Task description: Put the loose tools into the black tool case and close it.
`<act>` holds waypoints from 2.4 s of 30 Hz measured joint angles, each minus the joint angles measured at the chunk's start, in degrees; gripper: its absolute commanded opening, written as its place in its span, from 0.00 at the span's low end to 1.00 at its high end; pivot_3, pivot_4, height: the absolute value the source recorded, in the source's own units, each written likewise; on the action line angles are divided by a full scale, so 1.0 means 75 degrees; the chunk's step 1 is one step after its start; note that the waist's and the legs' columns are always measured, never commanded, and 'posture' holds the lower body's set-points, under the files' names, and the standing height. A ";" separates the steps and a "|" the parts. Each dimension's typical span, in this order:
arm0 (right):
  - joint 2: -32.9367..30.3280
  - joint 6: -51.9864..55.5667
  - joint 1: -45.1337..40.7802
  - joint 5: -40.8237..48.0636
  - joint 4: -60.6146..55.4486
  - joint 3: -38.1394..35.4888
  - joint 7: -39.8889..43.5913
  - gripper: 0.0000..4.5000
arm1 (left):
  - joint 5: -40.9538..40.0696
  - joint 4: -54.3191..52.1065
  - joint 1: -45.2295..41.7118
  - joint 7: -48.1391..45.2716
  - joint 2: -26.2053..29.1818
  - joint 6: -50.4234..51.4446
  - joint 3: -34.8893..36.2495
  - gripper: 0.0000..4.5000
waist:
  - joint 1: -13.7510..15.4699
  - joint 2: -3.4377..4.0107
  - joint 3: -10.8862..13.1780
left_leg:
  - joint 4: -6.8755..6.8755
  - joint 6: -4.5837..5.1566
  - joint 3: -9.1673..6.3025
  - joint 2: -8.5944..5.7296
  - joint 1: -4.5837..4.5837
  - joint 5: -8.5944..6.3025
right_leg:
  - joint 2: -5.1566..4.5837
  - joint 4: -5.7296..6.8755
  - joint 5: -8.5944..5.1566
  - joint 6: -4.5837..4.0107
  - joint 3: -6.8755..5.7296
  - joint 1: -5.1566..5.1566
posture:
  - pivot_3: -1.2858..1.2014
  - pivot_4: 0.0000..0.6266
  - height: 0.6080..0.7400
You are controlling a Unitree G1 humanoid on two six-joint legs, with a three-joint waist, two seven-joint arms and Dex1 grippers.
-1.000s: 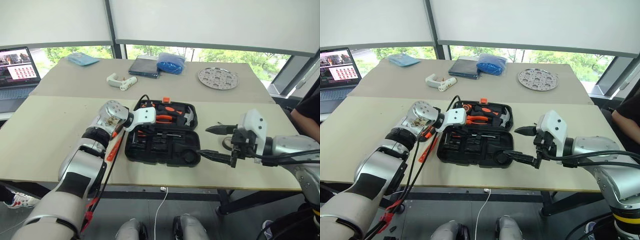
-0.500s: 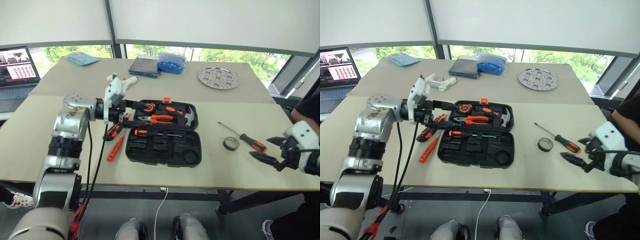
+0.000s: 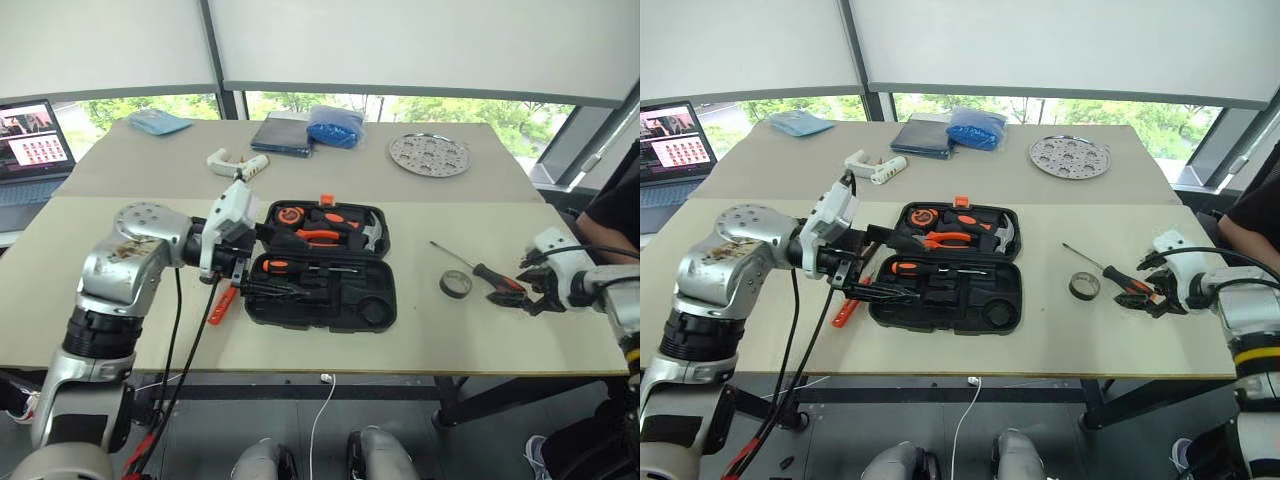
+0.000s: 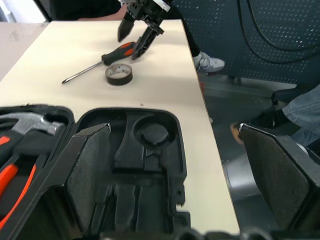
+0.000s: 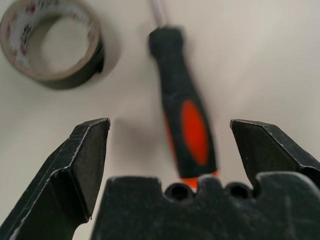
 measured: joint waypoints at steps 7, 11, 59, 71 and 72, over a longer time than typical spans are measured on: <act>0.0066 -0.0065 -0.0324 -0.0227 0.0498 0.0116 0.0368 0.30 | -0.0031 -0.0057 0.0101 0.0092 0.0228 -0.0069 -0.0002 1.00 | -0.0003 0.0004 0.0000 | 0.0000 -0.0001 0.0000 0.0001 0.0000 -0.0001 | 0.0001 0.0000 -0.0001 -0.0001 -0.0001 -0.0001 | 0.52 0.24 0.84; 0.0064 -0.0502 -0.0483 -0.0233 0.0514 0.0057 0.0387 0.22 | 0.0024 0.0242 0.0334 0.0029 0.0633 -0.0214 -0.0004 1.00 | -0.0050 0.0019 0.0009 | 0.0000 -0.0006 0.0005 0.0002 -0.0002 0.0002 | 0.0000 0.0011 -0.0001 -0.0001 0.0004 -0.0013 | 0.52 0.24 0.84; 0.3061 -0.0869 -0.2318 -0.1008 -0.2078 0.2095 0.2034 0.92 | 0.0099 0.0980 0.0508 0.0340 0.1330 -0.0699 0.0162 1.00 | -0.0047 0.0033 0.0018 | 0.0016 -0.0043 0.0011 0.0008 -0.0105 0.0025 | 0.0019 0.0082 -0.0018 -0.0043 -0.0010 -0.0144 | 0.52 0.24 0.84; 0.3415 -0.0245 -0.2330 -0.0742 -0.2105 0.1904 0.1691 0.08 | 0.0166 0.1094 0.0489 0.0346 0.1294 -0.0814 0.0157 1.00 | -0.0056 0.0033 0.0018 | 0.0016 -0.0043 0.0011 0.0008 -0.0105 0.0025 | 0.0018 0.0087 -0.0006 -0.0065 -0.0009 -0.0146 | 0.52 0.24 0.84; 0.3466 -0.0201 -0.2328 -0.0741 -0.2101 0.1904 0.1658 0.01 | 0.0169 0.1094 0.0488 0.0343 0.1293 -0.0815 0.0157 1.00 | -0.0060 0.0033 0.0018 | 0.0016 -0.0043 0.0012 0.0007 -0.0105 0.0025 | 0.0018 0.0089 -0.0004 -0.0070 -0.0008 -0.0147 | 0.52 0.24 0.84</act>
